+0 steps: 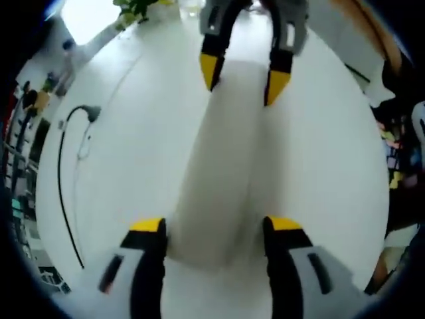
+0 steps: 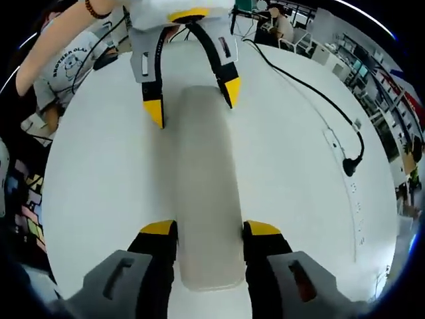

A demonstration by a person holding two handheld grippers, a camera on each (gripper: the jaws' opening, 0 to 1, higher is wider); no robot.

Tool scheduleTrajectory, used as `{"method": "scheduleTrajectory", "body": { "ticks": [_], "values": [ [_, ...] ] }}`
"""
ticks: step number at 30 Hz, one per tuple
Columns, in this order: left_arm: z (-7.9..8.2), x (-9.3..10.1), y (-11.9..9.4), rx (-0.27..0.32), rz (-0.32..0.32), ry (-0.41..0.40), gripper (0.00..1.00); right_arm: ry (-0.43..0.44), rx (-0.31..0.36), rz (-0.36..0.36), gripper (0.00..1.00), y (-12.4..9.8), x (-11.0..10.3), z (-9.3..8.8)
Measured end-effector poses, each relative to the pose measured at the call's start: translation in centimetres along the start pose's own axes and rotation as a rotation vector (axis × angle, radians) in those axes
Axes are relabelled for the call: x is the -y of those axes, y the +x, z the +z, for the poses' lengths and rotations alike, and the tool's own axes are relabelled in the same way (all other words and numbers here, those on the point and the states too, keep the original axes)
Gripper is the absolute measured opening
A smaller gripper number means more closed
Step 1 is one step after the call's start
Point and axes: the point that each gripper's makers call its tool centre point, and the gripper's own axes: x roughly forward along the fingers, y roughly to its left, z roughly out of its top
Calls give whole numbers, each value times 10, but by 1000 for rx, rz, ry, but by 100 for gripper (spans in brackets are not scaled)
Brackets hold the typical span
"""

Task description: Arrange the utensils inside the cutlery case until each visible utensil rests in its matching compartment.

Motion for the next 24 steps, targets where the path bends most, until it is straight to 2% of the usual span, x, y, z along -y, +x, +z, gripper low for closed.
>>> {"method": "scheduleTrajectory", "body": {
  "ticks": [2, 3, 4, 10, 18, 24],
  "values": [
    [-3, 11, 1, -20, -46, -52, 49, -19, -16, -3, 43, 3, 0, -2],
    [-4, 16, 1, -26, -70, -66, 47, -33, -24, -5, 44, 5, 0, -3],
    [-2, 12, 1, -20, -50, -36, 47, -32, -27, -2, 45, 6, 0, -3],
    [-3, 14, 2, -3, -51, -47, 47, -54, -41, 22, 45, 7, -3, -3],
    [-2, 17, 3, 1, -51, -42, 47, -9, 25, 87, 46, 11, -7, -3],
    [-1, 21, 2, 71, -40, -13, 46, -36, 21, 84, 44, 11, -10, -2]
  ]
}}
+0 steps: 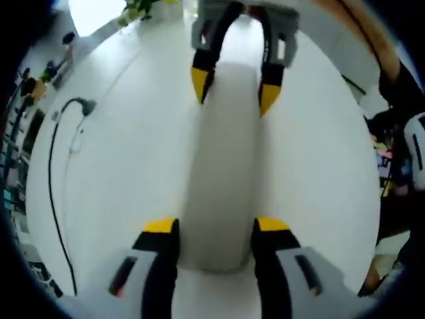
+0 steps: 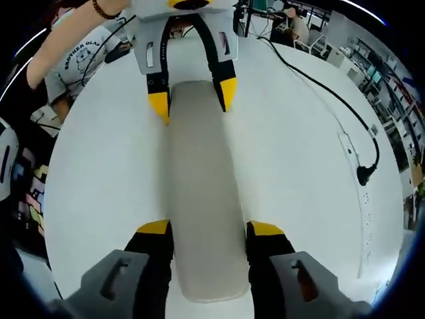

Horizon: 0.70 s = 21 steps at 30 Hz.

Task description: Arrange the utensils inside the cutlery case until each visible utensil rests in its matching compartment.

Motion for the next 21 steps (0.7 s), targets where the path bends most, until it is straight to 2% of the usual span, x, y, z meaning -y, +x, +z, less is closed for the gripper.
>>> {"method": "scheduleTrajectory", "body": {
  "ticks": [2, 6, 11, 15, 16, 21],
  "values": [
    [1, 3, 0, 13, 4, 33, 45, 4, 3, 8, 44, 0, -2, 0],
    [5, 8, 2, 27, -2, 67, 44, -14, -33, 20, 43, -1, -13, -4],
    [8, 13, -4, 35, -20, 61, 44, -27, -47, 30, 42, -11, -19, -2],
    [10, 25, -22, 48, -22, 53, 44, -41, -3, 30, 43, -30, -23, 8],
    [14, 22, -31, 45, -20, 57, 44, -46, 10, 27, 43, -34, -26, 11],
    [21, 36, -53, 50, -6, 76, 44, -59, 26, 13, 43, -52, -34, 18]
  ]
}}
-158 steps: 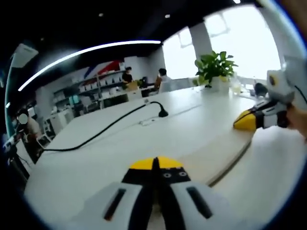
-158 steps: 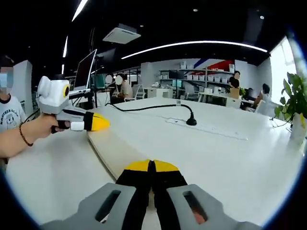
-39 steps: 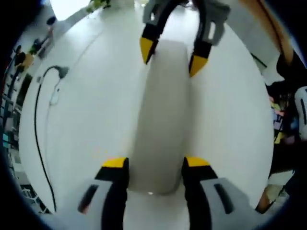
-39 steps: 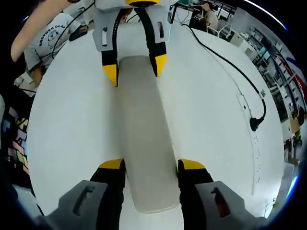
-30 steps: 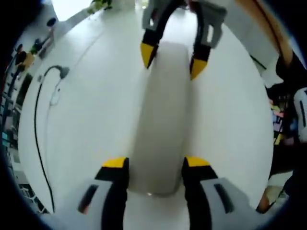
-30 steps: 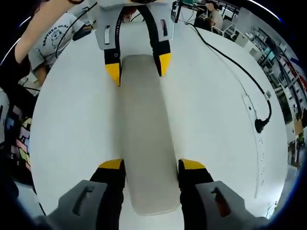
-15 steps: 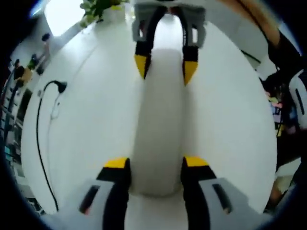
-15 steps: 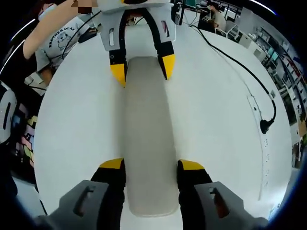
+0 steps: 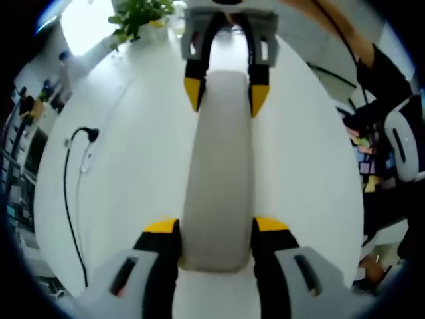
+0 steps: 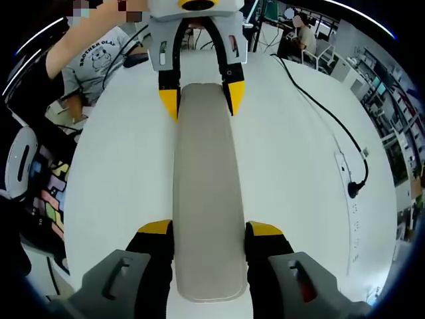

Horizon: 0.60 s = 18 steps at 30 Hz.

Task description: Arrange the utensils inside the cutlery case until each visible utensil rests in its matching compartment.

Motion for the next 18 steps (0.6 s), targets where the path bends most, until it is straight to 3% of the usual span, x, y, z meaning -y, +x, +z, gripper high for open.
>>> {"method": "scheduleTrajectory", "body": {
  "ticks": [5, 12, 16, 18],
  "values": [
    [5, 18, -6, 24, -16, -6, 44, -9, 5, 6, 43, -13, -16, 1],
    [1, 45, -5, 31, -45, 5, 44, -18, -11, 30, 42, -5, -44, -7],
    [6, 61, -7, 103, -30, 6, 44, -39, -28, 40, 42, 1, -54, -19],
    [1, 70, 0, 75, -36, 6, 44, -46, -11, 49, 42, 4, -62, -20]
  ]
}}
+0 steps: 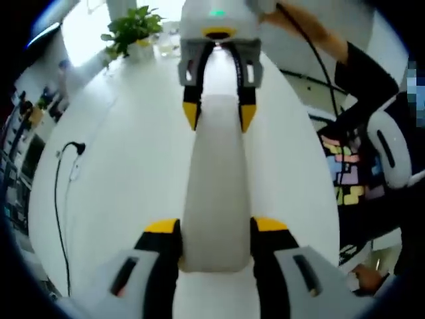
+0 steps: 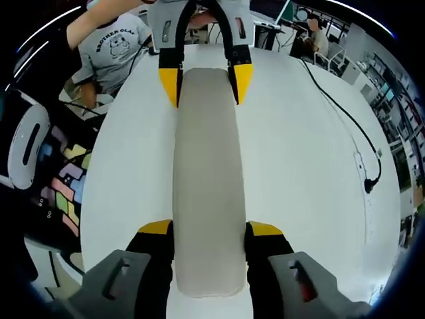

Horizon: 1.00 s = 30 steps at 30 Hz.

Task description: Arrange the utensils inside the cutlery case until each visible utensil rests in its matching compartment.

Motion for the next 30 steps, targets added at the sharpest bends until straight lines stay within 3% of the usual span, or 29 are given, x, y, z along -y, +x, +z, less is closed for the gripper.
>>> {"method": "scheduleTrajectory", "body": {
  "ticks": [5, 15, 30],
  "values": [
    [-10, 9, 14, -36, -16, 3, 44, 5, 1, 0, 42, 12, -13, -2],
    [-21, 22, 32, -37, -50, -7, 44, 29, -20, 28, 43, 33, -34, -12],
    [-33, 26, 43, -126, -41, 23, 44, 29, -63, -1, 44, 37, -33, -11]
  ]
}}
